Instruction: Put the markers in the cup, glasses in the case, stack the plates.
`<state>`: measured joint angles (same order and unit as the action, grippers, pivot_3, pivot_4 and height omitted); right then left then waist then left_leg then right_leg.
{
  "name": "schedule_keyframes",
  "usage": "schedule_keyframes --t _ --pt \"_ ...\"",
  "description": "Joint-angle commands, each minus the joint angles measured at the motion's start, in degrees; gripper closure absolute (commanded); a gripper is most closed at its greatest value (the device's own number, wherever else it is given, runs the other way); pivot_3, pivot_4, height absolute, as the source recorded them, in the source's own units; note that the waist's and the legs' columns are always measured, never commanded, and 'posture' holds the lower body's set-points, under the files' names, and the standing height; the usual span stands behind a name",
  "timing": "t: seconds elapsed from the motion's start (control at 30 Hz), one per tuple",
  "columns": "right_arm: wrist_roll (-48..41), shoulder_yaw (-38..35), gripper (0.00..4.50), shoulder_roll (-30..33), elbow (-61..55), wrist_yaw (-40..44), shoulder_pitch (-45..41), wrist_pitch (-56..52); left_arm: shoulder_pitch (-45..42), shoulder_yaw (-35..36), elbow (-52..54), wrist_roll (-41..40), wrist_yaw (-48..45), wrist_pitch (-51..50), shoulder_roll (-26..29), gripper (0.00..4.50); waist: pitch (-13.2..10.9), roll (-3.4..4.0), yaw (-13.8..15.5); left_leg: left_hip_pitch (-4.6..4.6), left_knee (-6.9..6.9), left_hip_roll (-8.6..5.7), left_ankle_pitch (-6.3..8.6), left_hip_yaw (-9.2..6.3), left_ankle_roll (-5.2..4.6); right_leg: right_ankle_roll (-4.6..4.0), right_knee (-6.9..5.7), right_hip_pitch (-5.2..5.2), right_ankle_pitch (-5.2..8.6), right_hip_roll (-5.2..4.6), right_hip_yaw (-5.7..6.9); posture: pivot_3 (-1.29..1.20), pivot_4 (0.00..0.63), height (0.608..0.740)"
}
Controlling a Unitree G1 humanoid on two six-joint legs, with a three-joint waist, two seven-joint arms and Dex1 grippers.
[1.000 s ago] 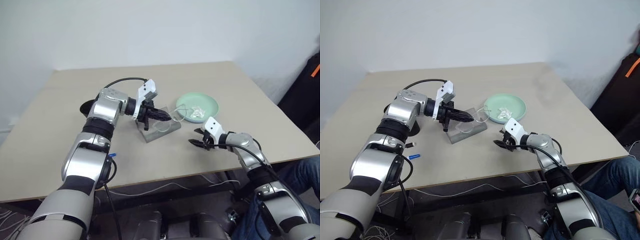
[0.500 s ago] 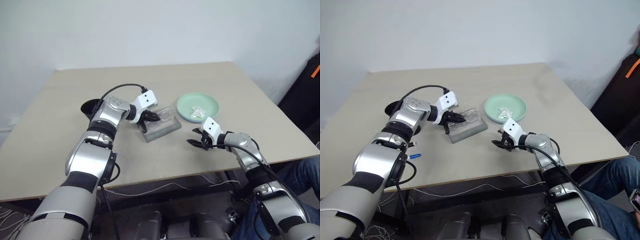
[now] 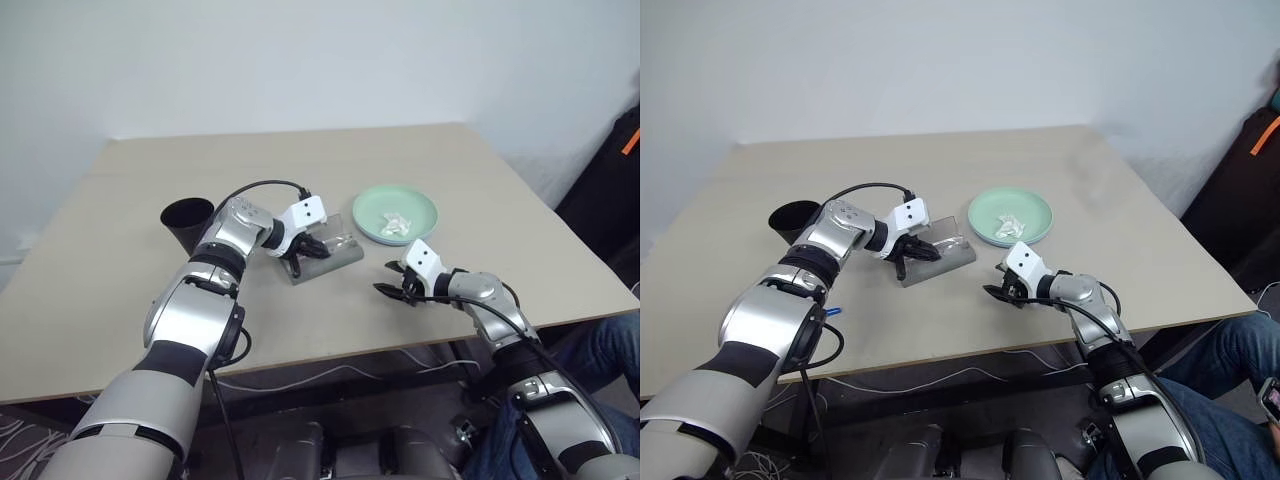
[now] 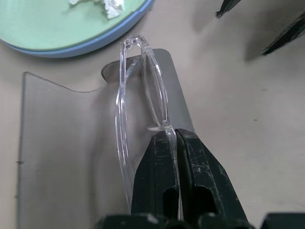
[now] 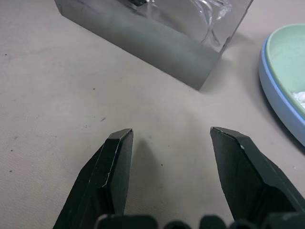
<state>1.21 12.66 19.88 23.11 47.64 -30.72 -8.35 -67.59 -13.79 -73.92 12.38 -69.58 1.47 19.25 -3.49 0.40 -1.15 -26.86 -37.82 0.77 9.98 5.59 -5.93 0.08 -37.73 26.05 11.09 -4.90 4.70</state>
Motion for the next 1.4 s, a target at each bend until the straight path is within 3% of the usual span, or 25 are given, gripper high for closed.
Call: schedule_keyframes --t 0.03,0.43,0.8,1.0,1.4 --pt "-0.41 -0.72 1.68 0.3 -2.58 -0.58 -0.63 0.15 -1.1 1.7 -0.39 -1.59 -5.3 -4.62 -0.11 4.48 0.0 0.0 -0.01 0.0 0.0 0.0 0.0 0.0 -0.01 0.0 0.0 0.0 0.0 0.0 0.0 0.0 0.0 0.721" --pt "-0.27 -0.38 1.68 -0.11 -1.18 -0.31 -1.66 0.9 0.69 3.2 2.45 -3.2 -15.96 -10.48 0.94 4.48 0.0 0.0 -0.02 -0.03 -0.09 0.0 0.04 0.0 -0.07 0.01 0.0 -0.01 0.0 0.0 0.01 0.0 0.0 0.721" --pt "-0.16 -0.12 1.68 -0.41 -0.51 -0.13 -2.28 1.29 1.65 1.79 1.78 0.62 -2.1 -1.95 0.83 4.48 0.01 -0.01 0.0 -0.02 -0.09 0.0 0.04 -0.01 -0.06 0.05 -0.01 -0.03 -0.1 -0.02 0.0 0.0 0.0 0.721" --pt "-0.09 -0.11 1.68 -0.35 -0.76 -0.28 -2.04 1.22 1.57 0.8 1.03 1.69 -0.53 0.44 0.31 4.48 0.01 -0.01 0.02 -0.02 -0.09 0.0 0.04 -0.01 -0.06 0.04 -0.01 -0.03 -0.13 -0.02 0.0 0.0 0.0 0.721" --pt "-0.07 -0.16 1.68 -0.28 -1.52 -0.51 -1.8 0.89 2.85 -1.26 1.03 1.91 -10.26 -1.24 -0.05 4.48 0.02 -0.01 -0.03 -0.01 -0.1 0.0 0.04 0.0 -0.06 0.04 0.0 -0.03 -0.19 -0.02 0.01 0.0 0.0 0.721"
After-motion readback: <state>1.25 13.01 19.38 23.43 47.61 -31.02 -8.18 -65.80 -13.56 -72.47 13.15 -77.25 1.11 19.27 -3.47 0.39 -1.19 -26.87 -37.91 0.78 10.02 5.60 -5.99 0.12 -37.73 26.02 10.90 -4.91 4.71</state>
